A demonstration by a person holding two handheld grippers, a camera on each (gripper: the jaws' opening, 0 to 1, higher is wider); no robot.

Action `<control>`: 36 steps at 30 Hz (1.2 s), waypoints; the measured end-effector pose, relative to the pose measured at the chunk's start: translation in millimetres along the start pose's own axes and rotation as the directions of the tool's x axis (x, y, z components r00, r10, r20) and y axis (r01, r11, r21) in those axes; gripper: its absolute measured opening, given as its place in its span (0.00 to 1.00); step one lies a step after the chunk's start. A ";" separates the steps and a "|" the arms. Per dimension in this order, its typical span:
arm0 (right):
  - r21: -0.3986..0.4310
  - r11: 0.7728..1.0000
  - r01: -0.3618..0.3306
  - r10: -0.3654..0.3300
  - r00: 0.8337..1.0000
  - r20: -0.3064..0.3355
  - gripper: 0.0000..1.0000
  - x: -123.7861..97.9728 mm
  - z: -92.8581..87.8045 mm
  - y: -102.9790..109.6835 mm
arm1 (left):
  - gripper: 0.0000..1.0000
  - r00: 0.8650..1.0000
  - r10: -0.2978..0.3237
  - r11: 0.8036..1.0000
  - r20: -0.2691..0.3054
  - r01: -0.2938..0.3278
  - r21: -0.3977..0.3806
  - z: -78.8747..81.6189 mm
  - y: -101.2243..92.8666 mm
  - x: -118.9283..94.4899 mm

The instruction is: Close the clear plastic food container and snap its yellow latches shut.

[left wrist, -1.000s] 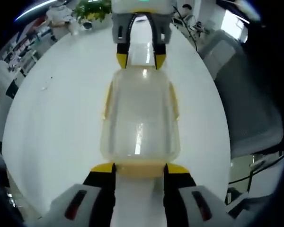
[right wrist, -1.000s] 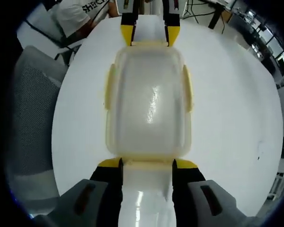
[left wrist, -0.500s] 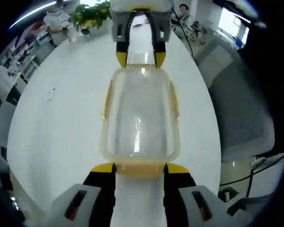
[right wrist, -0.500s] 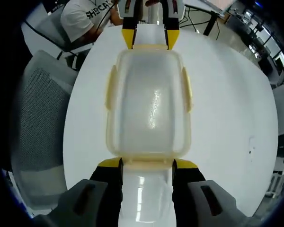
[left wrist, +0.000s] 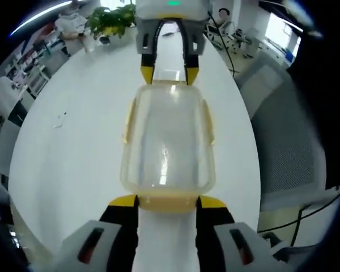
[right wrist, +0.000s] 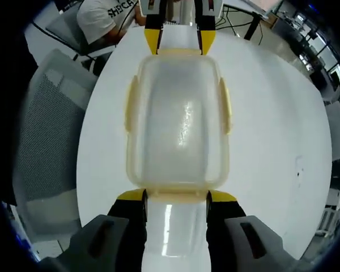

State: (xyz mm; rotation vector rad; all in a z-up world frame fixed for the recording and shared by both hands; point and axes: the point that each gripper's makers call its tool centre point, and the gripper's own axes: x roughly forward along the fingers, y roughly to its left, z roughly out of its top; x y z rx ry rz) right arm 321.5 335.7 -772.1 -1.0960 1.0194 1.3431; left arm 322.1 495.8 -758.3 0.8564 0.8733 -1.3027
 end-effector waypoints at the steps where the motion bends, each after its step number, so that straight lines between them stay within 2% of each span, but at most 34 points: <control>1: -0.001 1.000 -0.002 0.002 1.000 0.000 0.38 -1.0 -2.6 0.3 | 0.34 1.000 0.002 1.000 0.000 -0.002 -0.002 2.4 0.0 0.7; 9: -0.005 1.000 0.001 -0.001 1.000 -0.003 0.38 -7.1 -20.4 0.7 | 0.34 1.000 0.011 1.000 -0.004 -0.011 -0.013 20.1 -1.5 7.1; 36: 0.017 1.000 -0.025 0.025 1.000 0.006 0.38 -17.4 -105.2 6.7 | 0.34 1.000 -0.005 1.000 -0.008 0.005 -0.011 92.0 -2.8 50.6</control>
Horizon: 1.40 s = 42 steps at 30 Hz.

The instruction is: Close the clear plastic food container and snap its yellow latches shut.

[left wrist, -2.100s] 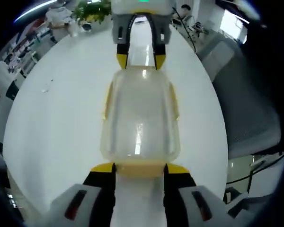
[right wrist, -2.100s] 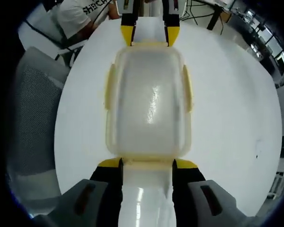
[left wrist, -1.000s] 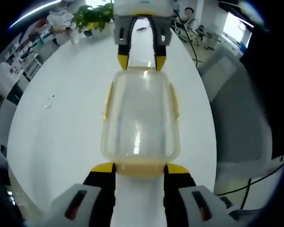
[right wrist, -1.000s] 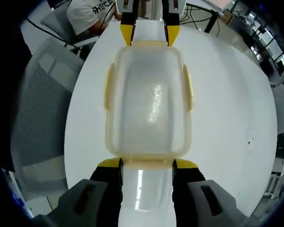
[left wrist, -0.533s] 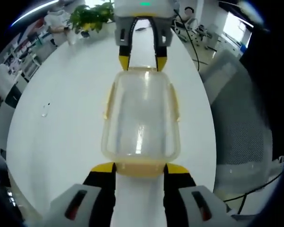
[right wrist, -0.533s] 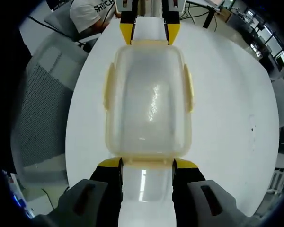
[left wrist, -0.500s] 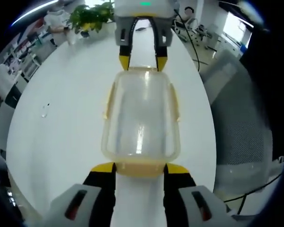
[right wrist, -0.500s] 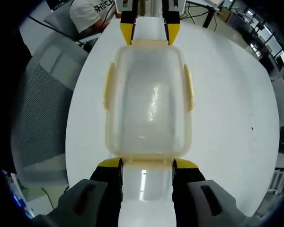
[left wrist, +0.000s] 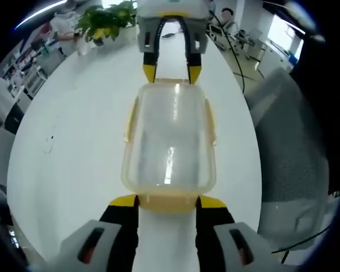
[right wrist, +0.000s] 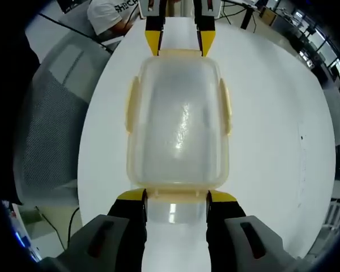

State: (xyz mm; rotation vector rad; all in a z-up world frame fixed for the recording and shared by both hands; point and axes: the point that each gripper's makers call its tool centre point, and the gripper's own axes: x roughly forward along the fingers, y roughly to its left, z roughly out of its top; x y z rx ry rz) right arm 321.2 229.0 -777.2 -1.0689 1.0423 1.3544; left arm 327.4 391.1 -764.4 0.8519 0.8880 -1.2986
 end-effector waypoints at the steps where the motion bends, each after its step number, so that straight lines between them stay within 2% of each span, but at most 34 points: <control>1: -0.001 1.000 0.000 0.000 1.000 -0.002 0.38 -0.4 -3.0 0.2 | 0.34 1.000 0.000 1.000 0.001 0.000 -0.001 3.0 -1.0 1.4; 7: -0.004 1.000 -0.004 0.004 1.000 -0.011 0.38 -4.0 -22.0 2.7 | 0.34 1.000 -0.005 1.000 -0.006 0.005 -0.007 19.0 -4.7 13.0; 20: -0.004 1.000 -0.015 0.015 0.999 -0.036 0.38 -10.8 -76.8 7.8 | 0.34 1.000 -0.016 1.000 0.018 0.016 -0.005 67.0 -11.0 37.2; 25: -0.001 1.000 -0.013 0.013 0.999 -0.032 0.38 -12.8 -89.6 6.9 | 0.34 1.000 -0.013 1.000 0.027 0.013 -0.002 78.2 -10.6 42.3; 31: -0.002 1.000 -0.011 0.011 1.000 -0.028 0.38 -11.1 -92.3 6.9 | 0.34 1.000 -0.025 1.000 0.018 0.025 -0.007 80.5 -10.2 46.6; 42: -0.013 1.000 -0.001 0.000 1.000 -0.015 0.38 -6.0 -88.8 7.0 | 0.34 1.000 -0.024 0.999 0.008 0.025 -0.025 72.1 -13.0 50.9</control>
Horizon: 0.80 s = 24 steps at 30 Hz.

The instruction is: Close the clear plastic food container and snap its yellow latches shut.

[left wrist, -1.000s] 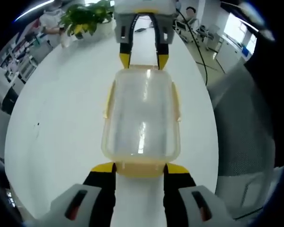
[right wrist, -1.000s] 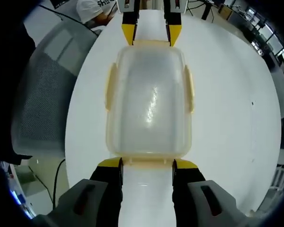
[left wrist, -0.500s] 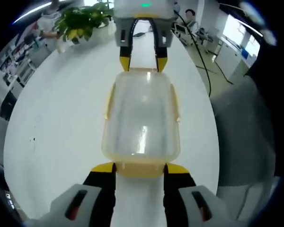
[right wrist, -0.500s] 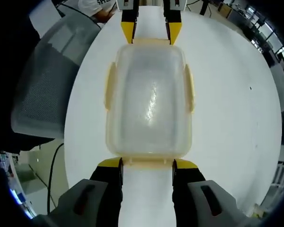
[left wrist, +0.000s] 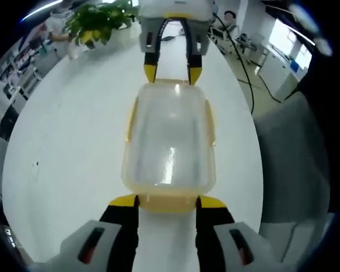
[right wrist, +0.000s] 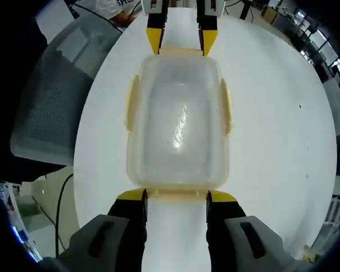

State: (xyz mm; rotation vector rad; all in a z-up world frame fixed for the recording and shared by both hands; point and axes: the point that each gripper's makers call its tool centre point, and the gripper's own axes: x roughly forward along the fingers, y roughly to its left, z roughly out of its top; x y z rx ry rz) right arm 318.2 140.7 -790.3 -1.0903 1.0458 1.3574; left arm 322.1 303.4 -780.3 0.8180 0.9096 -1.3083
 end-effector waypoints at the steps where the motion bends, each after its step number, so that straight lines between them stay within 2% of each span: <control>1: 0.001 1.000 -0.002 0.002 1.000 0.002 0.38 0.4 0.4 0.6 | 0.34 1.000 -0.001 1.000 0.000 0.001 0.000 -0.3 -0.1 0.5; 7: -0.013 1.000 0.011 -0.011 1.000 -0.006 0.38 3.7 -1.1 0.8 | 0.34 1.000 -0.001 1.000 -0.005 0.001 -0.001 -1.5 -2.1 3.9; 12: 0.001 1.000 0.006 -0.006 1.000 0.018 0.38 5.9 -3.1 0.6 | 0.34 1.000 -0.003 1.000 0.003 0.004 -0.007 -2.8 -1.8 7.0; 24: 0.003 1.000 0.019 -0.019 0.998 0.062 0.39 5.3 -1.9 0.9 | 0.34 1.000 -0.001 1.000 -0.025 0.001 0.011 -3.6 -1.7 10.0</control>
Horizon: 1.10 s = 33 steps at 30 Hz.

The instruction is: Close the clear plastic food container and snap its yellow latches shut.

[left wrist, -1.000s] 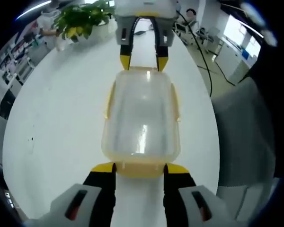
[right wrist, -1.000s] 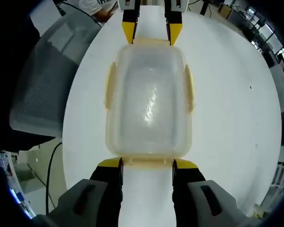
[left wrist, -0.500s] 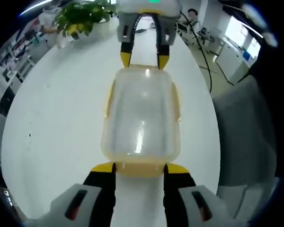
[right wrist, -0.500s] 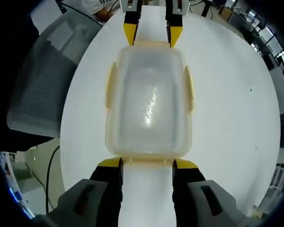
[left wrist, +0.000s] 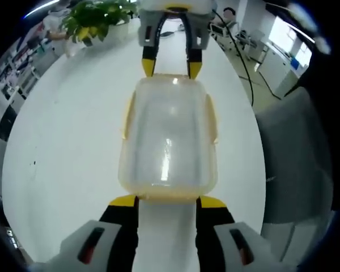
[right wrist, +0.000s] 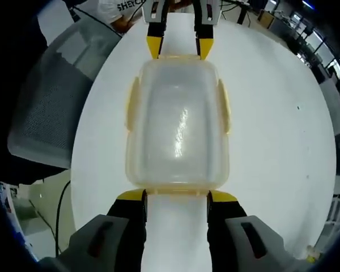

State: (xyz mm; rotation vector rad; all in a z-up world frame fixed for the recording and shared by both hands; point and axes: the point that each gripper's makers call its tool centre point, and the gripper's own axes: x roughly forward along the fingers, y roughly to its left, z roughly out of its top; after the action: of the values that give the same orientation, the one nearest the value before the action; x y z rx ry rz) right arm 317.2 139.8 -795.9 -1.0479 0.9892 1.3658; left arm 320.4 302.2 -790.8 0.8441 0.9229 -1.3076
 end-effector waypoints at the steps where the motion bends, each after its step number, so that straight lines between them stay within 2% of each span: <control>1: 0.000 1.000 0.002 -0.002 1.000 0.006 0.40 -0.4 -0.2 0.1 | 0.34 1.000 -0.001 1.000 0.001 0.001 0.000 -0.1 0.2 -0.1; 4: -0.012 1.000 0.022 -0.022 0.999 0.037 0.42 -1.6 0.1 -1.8 | 0.34 1.000 -0.002 1.000 0.005 0.002 -0.011 -0.1 -0.1 -1.0; 6: 0.013 0.999 0.039 -0.040 0.998 0.056 0.46 -3.3 0.2 -4.7 | 0.34 1.000 0.003 1.000 0.009 -0.003 -0.007 0.4 0.0 -2.2; 15: 0.077 0.996 0.043 -0.048 0.997 0.064 0.43 -8.8 -9.3 -6.5 | 0.34 0.999 0.021 0.999 0.030 -0.020 -0.031 0.5 3.1 -5.3; 19: 0.113 0.993 0.037 -0.047 0.995 0.086 0.42 -15.0 -9.3 -4.5 | 0.34 0.998 0.035 0.997 0.045 -0.031 -0.074 0.4 4.1 -11.3; 21: 0.182 0.983 0.037 -0.061 0.990 0.125 0.42 -19.8 -4.9 -5.7 | 0.34 0.997 0.032 0.994 0.071 -0.024 -0.108 3.1 3.0 -14.6; 22: 0.227 0.974 0.008 -0.042 0.988 0.147 0.42 -22.1 -3.1 -2.6 | 0.34 0.997 0.029 0.990 0.076 -0.018 -0.138 2.2 2.5 -16.2; 24: 0.268 0.963 -0.006 -0.043 0.983 0.176 0.42 -24.8 -0.9 -3.1 | 0.33 0.996 0.027 0.985 0.084 -0.012 -0.173 0.1 2.0 -18.2; 25: 0.307 0.952 -0.010 -0.052 0.980 0.194 0.42 -26.3 -0.1 -4.2 | 0.33 0.994 0.031 0.975 0.108 -0.007 -0.220 -0.4 2.4 -18.8; 26: 0.329 0.944 -0.015 -0.055 0.978 0.204 0.42 -27.3 0.2 -4.1 | 0.33 0.993 0.038 0.972 0.116 -0.009 -0.235 -0.5 3.6 -19.2; 28: 0.371 0.928 -0.025 -0.065 0.971 0.229 0.42 -28.9 0.9 -5.2 | 0.34 0.987 0.044 0.947 0.155 0.008 -0.321 -2.2 3.9 -21.1; 30: 0.433 0.900 -0.047 -0.082 0.958 0.275 0.41 -32.4 4.9 -5.6 | 0.35 0.977 0.059 0.918 0.206 0.028 -0.396 -0.5 4.0 -23.0; 31: 0.472 0.880 -0.044 -0.114 0.946 0.302 0.40 -34.9 7.2 -9.6 | 0.35 0.971 0.069 0.898 0.231 0.040 -0.438 1.0 3.3 -24.3; 33: 0.521 0.852 -0.061 -0.138 0.932 0.336 0.39 -37.4 9.1 -11.0 | 0.35 0.960 0.084 0.875 0.266 0.057 -0.481 2.4 3.7 -25.0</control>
State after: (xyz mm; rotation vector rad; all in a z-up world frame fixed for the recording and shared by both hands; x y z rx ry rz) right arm 328.2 139.4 -757.4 -0.3790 0.9736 1.1050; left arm 323.5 310.4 -767.0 0.2624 0.9566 -1.0759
